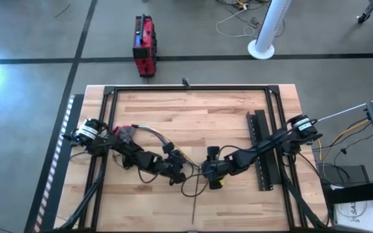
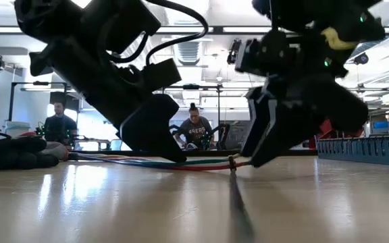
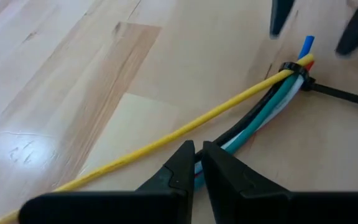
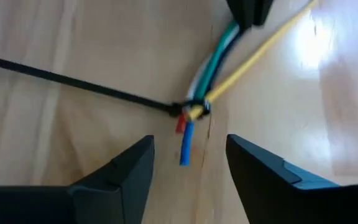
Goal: Ziptie cables
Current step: Wrap the colored cable wires with the black zip tie
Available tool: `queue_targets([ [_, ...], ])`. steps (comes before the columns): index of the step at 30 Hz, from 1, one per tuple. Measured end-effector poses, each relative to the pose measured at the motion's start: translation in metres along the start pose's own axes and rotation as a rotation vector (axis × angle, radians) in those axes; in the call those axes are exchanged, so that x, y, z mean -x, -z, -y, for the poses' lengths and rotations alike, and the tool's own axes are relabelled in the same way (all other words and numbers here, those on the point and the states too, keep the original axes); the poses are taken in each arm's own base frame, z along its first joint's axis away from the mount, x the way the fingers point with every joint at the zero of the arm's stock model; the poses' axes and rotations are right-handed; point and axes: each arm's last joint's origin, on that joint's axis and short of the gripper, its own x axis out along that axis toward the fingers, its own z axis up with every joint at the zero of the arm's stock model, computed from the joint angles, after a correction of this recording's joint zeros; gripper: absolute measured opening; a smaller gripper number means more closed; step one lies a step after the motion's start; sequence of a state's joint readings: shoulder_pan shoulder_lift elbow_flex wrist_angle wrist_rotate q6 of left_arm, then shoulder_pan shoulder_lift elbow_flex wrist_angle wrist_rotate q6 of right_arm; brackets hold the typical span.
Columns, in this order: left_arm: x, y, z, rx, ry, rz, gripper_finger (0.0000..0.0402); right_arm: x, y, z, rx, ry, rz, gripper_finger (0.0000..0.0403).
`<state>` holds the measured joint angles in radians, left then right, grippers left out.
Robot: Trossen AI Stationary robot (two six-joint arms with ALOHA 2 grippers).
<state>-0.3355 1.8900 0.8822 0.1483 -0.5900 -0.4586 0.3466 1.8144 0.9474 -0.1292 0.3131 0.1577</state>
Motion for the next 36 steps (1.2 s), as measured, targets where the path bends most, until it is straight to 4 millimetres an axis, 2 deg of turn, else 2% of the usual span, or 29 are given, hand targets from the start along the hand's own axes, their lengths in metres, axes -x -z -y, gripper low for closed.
queue_targets([
  [8, -0.001, 0.002, -0.001, 0.011, 0.008, 0.010, 0.0020, -0.016, -0.001, -0.005, -0.021, 0.031, 0.069, 0.0186],
  [13, -0.001, 0.002, 0.000, 0.016, 0.012, 0.017, 0.0020, -0.018, -0.002, -0.003, -0.020, 0.105, 0.096, 0.0163],
  [25, -0.001, 0.002, 0.000, 0.025, 0.024, 0.026, 0.0020, -0.017, -0.006, -0.003, 0.031, 0.115, 0.134, 0.0098],
  [29, -0.001, 0.003, 0.000, 0.025, 0.023, 0.026, 0.0020, -0.010, -0.007, -0.002, 0.023, 0.120, 0.124, 0.0107],
  [36, -0.001, 0.004, 0.000, 0.030, 0.023, 0.024, 0.0020, -0.001, 0.000, -0.001, -0.013, 0.124, 0.039, 0.0153],
])
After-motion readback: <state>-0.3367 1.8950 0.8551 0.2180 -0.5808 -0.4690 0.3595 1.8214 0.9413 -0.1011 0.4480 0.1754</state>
